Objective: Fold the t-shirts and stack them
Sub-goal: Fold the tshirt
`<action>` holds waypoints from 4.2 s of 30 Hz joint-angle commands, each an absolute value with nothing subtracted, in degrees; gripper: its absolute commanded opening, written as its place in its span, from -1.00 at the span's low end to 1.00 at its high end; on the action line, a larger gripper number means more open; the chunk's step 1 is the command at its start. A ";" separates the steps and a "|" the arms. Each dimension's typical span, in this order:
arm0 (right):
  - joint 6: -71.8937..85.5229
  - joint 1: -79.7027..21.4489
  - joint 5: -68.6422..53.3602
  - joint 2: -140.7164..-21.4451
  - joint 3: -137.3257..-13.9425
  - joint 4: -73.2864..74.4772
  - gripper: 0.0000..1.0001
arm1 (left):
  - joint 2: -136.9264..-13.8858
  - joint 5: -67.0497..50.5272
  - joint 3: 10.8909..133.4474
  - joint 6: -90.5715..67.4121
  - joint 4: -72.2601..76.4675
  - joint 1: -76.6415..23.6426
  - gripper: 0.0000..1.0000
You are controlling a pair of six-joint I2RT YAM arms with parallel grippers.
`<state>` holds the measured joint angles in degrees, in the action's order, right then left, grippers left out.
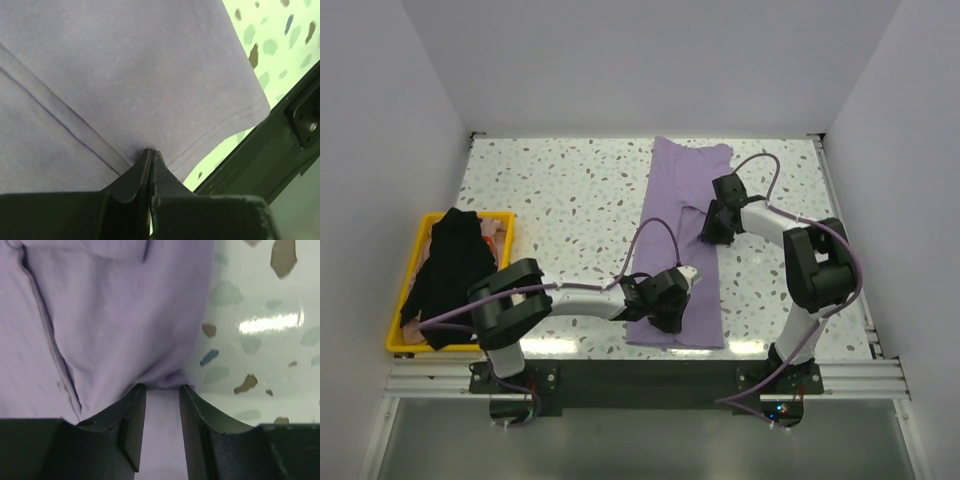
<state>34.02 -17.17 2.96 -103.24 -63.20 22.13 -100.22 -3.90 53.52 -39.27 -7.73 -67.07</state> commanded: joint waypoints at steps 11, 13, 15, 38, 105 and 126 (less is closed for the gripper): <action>30.94 -13.01 1.05 -111.54 -74.80 24.61 -0.28 | -108.46 -9.48 59.51 -34.19 -7.91 -62.23 -1.00; 30.94 -13.01 1.23 -109.00 -72.70 24.26 -0.21 | -107.32 -11.60 57.41 -34.63 -7.12 -62.31 -1.00; 31.02 -13.09 1.14 -107.24 -71.20 23.73 -0.11 | -106.09 -13.00 55.47 -35.51 -5.89 -62.40 -1.00; 30.94 -13.01 -3.06 -78.15 -53.80 32.77 0.24 | -94.48 -17.22 50.18 -34.98 -6.33 -63.46 -1.00; 46.06 -24.17 -20.65 -45.62 -21.79 42.89 -1.00 | -73.48 -15.82 29.09 -47.72 -9.22 -52.46 -1.00; 43.78 -27.69 -11.88 -40.68 -38.21 53.62 -1.00 | -72.14 -9.85 43.74 -42.37 -19.07 -53.36 -1.00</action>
<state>45.91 -27.46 -16.73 -37.78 -32.40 54.85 -70.26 -12.12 36.75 -46.48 -18.37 -55.42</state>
